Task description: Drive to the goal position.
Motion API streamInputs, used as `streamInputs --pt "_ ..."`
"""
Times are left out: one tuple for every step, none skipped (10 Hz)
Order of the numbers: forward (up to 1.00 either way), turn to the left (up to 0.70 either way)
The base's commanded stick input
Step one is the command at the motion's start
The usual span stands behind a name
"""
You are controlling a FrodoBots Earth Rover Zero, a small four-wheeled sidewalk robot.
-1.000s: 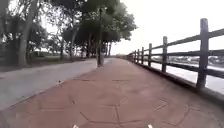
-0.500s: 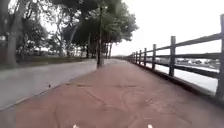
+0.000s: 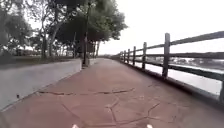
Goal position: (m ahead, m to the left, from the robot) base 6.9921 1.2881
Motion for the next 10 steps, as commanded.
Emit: streamInputs --pt "1.00 0.00" --pt "1.00 0.00" --pt "1.00 0.00" --pt "1.00 0.00" --pt "1.00 0.00" --pt "1.00 0.00" --pt "1.00 0.00" --pt "1.00 0.00" --pt "1.00 0.00" --pt "1.00 -0.40"
